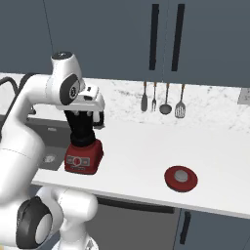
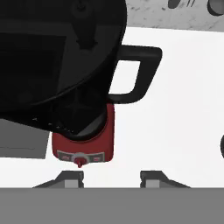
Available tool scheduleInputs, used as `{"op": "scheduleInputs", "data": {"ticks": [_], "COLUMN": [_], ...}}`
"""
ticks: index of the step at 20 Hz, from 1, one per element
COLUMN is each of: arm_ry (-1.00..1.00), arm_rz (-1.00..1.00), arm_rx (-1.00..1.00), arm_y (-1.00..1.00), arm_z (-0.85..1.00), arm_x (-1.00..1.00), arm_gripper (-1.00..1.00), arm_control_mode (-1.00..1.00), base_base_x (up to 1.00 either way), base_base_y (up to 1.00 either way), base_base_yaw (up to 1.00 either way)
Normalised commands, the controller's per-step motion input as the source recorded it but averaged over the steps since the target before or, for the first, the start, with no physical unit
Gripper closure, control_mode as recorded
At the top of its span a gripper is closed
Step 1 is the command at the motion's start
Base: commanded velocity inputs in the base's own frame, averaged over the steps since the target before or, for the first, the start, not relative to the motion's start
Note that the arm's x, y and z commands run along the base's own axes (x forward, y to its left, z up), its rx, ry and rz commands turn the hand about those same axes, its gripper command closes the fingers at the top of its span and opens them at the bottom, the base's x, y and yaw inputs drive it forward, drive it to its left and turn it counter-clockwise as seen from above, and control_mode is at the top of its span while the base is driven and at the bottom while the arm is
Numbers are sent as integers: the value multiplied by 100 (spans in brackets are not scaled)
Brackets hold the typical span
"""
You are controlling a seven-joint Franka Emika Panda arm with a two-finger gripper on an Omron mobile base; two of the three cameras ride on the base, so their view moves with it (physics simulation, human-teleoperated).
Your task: Close the lid blender by securely placing the lid on top.
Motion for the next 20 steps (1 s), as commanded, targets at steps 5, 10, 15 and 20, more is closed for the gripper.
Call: {"op": "scheduleInputs", "data": {"ticks": [5, 10, 15, 20], "arm_ry": [-6, -3, 0, 0], "arm_rz": [-2, -9, -14, -16], "arm_rx": [0, 0, 0, 1], "arm_y": [-16, -58, -60, -75], "arm_z": [-3, -17, -18, -19], "arm_x": [-28, -38, -19, -19], "arm_gripper": [-100, -100, -100, -100], "arm_control_mode": [-100, -100, -100, -100], "base_base_x": [0, 0, 0, 0], "base_base_y": [0, 0, 0, 0], "base_base_yaw": [0, 0, 0, 0]}}
